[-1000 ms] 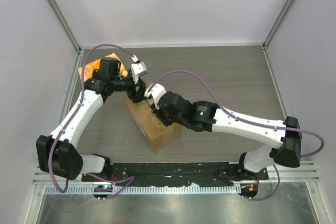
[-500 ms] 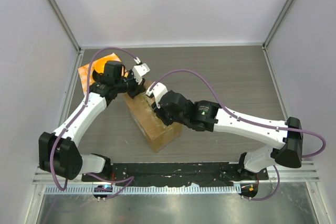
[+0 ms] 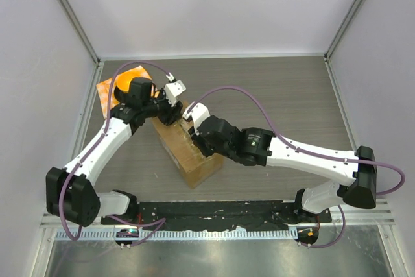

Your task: Unpack the express box

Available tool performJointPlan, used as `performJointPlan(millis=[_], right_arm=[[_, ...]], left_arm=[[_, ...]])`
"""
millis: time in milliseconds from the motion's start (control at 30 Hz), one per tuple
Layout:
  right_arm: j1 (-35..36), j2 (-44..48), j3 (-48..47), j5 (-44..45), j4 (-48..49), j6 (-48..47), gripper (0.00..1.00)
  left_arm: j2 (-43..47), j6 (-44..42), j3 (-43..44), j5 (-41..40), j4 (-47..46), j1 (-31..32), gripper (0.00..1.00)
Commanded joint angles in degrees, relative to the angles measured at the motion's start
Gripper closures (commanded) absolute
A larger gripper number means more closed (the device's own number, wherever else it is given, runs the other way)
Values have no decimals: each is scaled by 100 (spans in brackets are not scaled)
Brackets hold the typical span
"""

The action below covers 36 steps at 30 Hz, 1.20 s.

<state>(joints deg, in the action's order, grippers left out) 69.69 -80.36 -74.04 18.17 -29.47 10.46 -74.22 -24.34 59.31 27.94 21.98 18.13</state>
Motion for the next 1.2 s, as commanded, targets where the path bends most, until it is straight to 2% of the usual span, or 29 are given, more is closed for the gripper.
performJointPlan(millis=[0, 267, 367, 467, 500, 533, 700, 1167], right_arm=[[176, 310, 109, -279, -419, 255, 99], [185, 451, 206, -209, -436, 290, 99], [185, 530, 258, -200, -472, 299, 99], [177, 582, 267, -244, -524, 351, 99], [185, 591, 250, -296, -533, 369, 99], [194, 600, 241, -297, -568, 387, 99], [387, 609, 214, -262, -735, 580, 99], [1222, 987, 478, 449, -1192, 1441, 99]], left_arm=[[-49, -325, -148, -844, 702, -222, 47], [-225, -414, -78, -844, 835, -380, 44], [-260, -449, 19, -799, 887, -556, 49], [-409, -440, 81, -738, 957, -705, 77], [-497, -423, 81, -746, 949, -723, 97], [-524, -397, 81, -781, 949, -723, 100], [-515, -194, -121, -878, 651, -723, 100], [-374, 8, -701, -1766, -149, -723, 100]])
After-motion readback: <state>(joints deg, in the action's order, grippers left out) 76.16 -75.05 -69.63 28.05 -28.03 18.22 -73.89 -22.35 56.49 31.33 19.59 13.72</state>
